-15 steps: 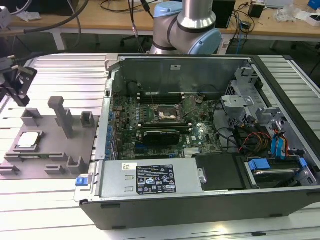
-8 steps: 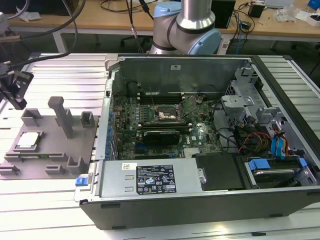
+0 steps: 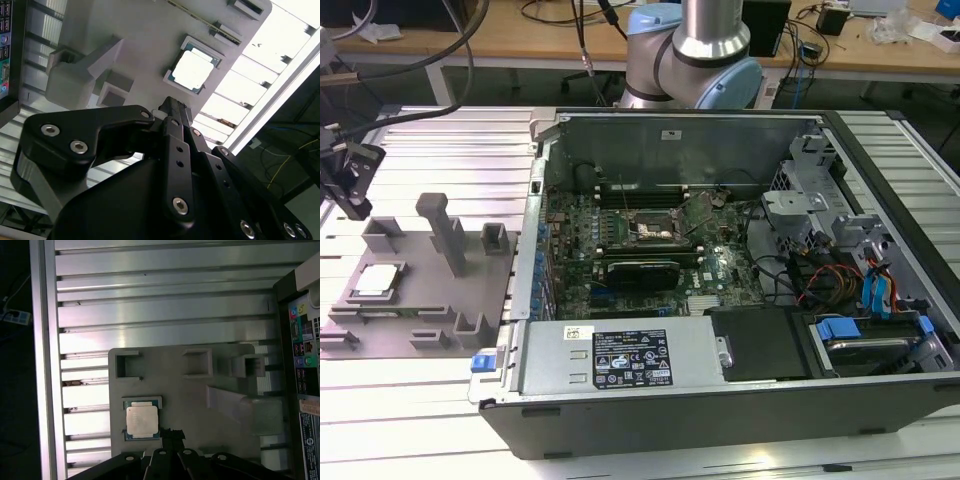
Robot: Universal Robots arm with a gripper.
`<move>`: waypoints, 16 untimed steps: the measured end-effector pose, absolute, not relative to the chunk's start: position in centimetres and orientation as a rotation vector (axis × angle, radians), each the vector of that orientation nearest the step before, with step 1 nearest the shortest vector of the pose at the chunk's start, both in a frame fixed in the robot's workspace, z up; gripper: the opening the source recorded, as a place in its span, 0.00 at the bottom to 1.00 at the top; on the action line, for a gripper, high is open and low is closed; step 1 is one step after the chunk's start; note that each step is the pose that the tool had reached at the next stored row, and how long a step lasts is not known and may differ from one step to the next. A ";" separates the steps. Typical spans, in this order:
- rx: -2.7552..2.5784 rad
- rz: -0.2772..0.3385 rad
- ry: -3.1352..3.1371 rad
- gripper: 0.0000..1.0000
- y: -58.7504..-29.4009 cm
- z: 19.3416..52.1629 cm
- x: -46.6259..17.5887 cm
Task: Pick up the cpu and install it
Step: 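Pick up the cpu and move it towards the insertion slot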
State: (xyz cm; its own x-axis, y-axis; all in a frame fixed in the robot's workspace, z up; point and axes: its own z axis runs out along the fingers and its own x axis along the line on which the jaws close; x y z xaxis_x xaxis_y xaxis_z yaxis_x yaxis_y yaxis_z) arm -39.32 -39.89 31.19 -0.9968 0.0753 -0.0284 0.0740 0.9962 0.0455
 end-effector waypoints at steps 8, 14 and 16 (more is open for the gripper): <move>0.116 0.069 3.108 0.11 -39.9 31.1 -39.3; 0.116 0.069 3.107 0.11 -39.9 29.7 -40.0; 0.116 0.069 3.107 0.11 -39.9 29.0 -40.5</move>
State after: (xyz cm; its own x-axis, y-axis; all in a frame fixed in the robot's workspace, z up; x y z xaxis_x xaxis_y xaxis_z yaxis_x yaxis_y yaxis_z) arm -40.51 -39.92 28.97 -0.9967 0.0753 -0.0299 0.0739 0.9962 0.0457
